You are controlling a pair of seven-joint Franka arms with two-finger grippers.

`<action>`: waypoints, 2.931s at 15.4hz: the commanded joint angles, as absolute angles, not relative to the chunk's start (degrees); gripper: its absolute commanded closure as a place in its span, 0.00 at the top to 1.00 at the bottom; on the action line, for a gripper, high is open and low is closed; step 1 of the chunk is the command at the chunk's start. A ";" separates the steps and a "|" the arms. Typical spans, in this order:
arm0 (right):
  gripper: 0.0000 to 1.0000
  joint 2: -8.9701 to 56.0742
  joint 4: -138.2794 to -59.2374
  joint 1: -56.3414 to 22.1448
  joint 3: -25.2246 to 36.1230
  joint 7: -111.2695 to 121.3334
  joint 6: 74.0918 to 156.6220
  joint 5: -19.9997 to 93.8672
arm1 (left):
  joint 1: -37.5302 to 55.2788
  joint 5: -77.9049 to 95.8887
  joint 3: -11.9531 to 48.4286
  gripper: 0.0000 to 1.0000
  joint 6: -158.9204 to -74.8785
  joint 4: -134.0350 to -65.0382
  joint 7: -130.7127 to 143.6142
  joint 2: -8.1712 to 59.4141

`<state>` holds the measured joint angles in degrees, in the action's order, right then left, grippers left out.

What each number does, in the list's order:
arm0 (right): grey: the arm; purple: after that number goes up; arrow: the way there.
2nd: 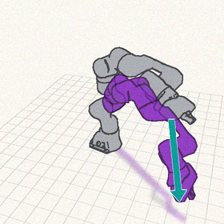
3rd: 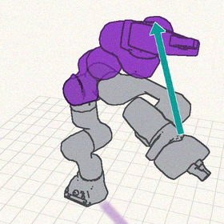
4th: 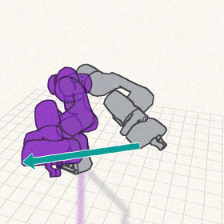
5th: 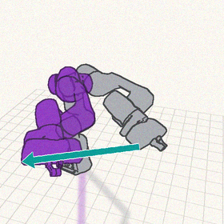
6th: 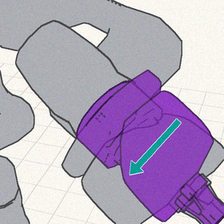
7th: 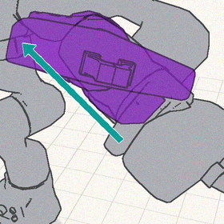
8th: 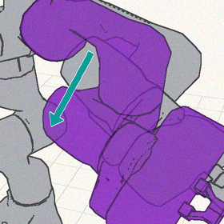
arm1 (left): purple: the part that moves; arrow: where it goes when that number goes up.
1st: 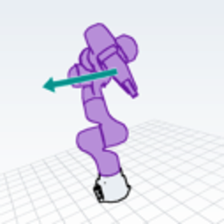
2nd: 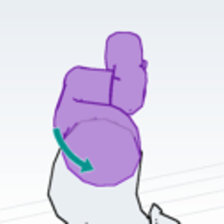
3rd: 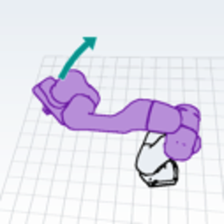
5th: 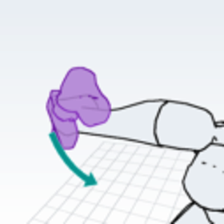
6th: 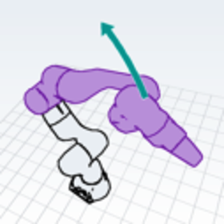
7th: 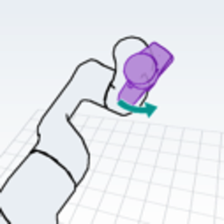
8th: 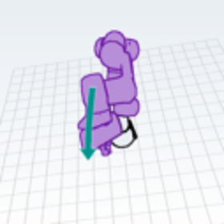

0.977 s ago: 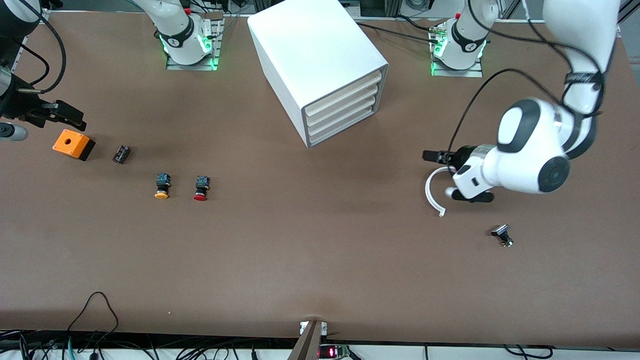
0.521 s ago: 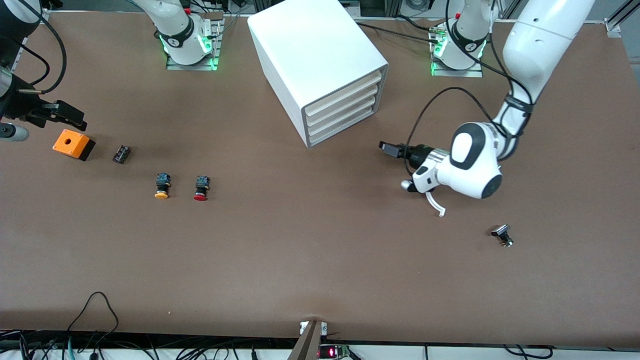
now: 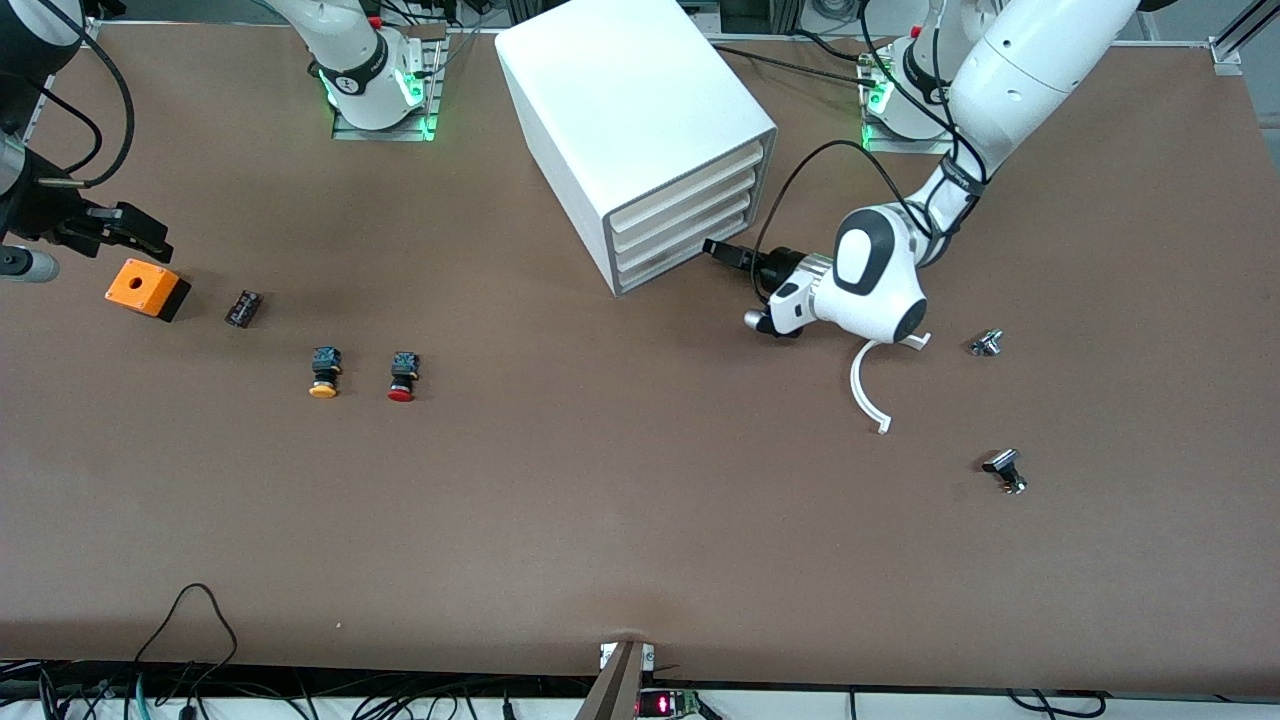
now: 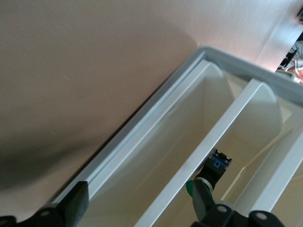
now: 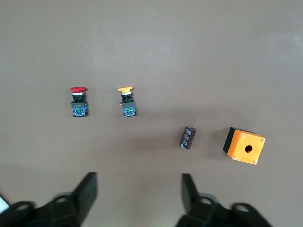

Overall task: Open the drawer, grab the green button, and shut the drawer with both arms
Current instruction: 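Reach the left gripper to the cabinet's drawer handle and grasp it, then pull the drawer open with the left gripper, then move the right gripper over the open drawer while the left gripper withdraws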

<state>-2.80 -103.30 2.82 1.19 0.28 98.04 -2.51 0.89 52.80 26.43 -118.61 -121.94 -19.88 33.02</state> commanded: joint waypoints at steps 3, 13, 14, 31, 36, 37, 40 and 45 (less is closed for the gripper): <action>0.63 -2.64 -102.13 2.46 1.05 0.53 96.94 -1.67 | 0.62 56.59 28.83 0.87 -119.62 -126.20 -22.32 30.76; 0.63 -2.64 -101.78 1.85 1.05 0.35 97.03 -1.76 | 0.01 55.72 28.39 0.00 -123.57 -124.55 -21.81 30.67; 0.64 -2.64 -101.78 1.85 1.05 0.35 97.03 -1.67 | -1.22 55.64 27.00 0.00 -123.92 -123.06 -21.62 30.59; 0.98 5.01 -101.69 0.09 0.70 -4.31 106.86 8.26 | -7.80 48.34 20.30 1.00 -124.80 -114.70 -22.24 25.94; 0.98 11.84 -93.81 -6.83 0.62 -3.51 107.23 7.91 | -16.17 48.25 20.30 1.00 -125.60 -112.34 -22.06 18.03; 0.98 14.04 -91.00 -10.51 0.70 -4.12 107.31 7.74 | -17.13 45.55 20.13 1.00 -125.16 -111.98 -21.97 16.10; 0.98 22.73 -80.90 -18.87 0.70 -4.22 108.19 8.08 | -17.84 29.05 18.20 1.00 -117.55 -105.94 -21.54 10.91; 0.98 36.81 -62.69 -29.51 -4.12 -0.80 109.15 7.56 | -17.58 11.55 15.38 1.00 -97.86 -92.40 -15.32 7.21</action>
<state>30.04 -72.85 -26.52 -2.88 -3.25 110.11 7.39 -18.03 17.47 15.96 -104.09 -97.16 -18.96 7.65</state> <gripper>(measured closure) 0.013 0.000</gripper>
